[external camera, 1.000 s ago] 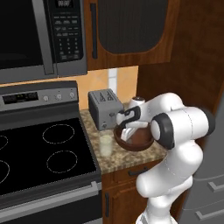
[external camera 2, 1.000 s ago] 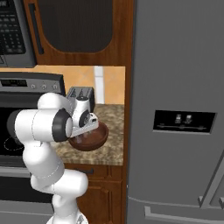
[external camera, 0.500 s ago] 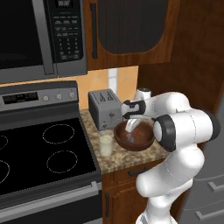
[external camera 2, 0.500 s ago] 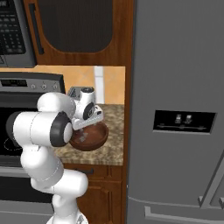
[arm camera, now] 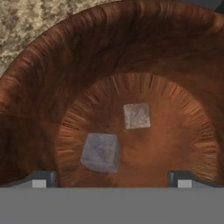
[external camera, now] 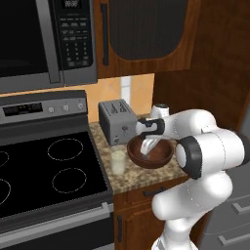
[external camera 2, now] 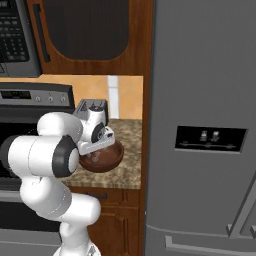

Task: Grab a lemon wedge from the fridge and one ice cube from the ice bowl, and put them in the glass of lemonade.

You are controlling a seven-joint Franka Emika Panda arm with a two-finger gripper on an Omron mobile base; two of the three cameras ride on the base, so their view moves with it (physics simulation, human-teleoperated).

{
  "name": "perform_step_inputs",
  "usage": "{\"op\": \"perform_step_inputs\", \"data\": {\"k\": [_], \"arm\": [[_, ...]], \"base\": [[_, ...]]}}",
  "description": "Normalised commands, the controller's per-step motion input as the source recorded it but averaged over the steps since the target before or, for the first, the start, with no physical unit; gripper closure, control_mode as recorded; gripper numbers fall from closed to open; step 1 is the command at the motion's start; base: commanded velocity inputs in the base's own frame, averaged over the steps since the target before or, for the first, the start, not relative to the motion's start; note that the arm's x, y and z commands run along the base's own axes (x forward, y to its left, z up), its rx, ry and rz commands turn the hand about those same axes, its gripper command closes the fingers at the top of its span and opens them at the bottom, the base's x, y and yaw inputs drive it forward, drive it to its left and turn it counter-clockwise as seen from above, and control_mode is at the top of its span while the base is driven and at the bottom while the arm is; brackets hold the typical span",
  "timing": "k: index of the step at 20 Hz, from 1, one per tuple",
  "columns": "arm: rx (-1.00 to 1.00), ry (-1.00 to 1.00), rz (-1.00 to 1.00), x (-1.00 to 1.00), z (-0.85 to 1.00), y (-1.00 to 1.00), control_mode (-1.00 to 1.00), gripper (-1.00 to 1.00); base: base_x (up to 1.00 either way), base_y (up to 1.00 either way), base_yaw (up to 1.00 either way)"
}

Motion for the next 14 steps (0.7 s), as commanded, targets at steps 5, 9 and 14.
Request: {"op": "perform_step_inputs", "data": {"k": [5,9,14], "arm": [[0.0,0.04,-0.02,0.02,-0.32,0.08,-1.0,-1.0],[0.0,0.0,-0.06,0.0,-0.01,-0.06,-1.0,-1.0],[0.0,0.01,-0.05,0.0,-0.16,-0.07,-1.0,-1.0]], "base": [[0.0,0.0,0.0],[0.0,0.0,0.0],[0.0,0.0,0.0]]}}
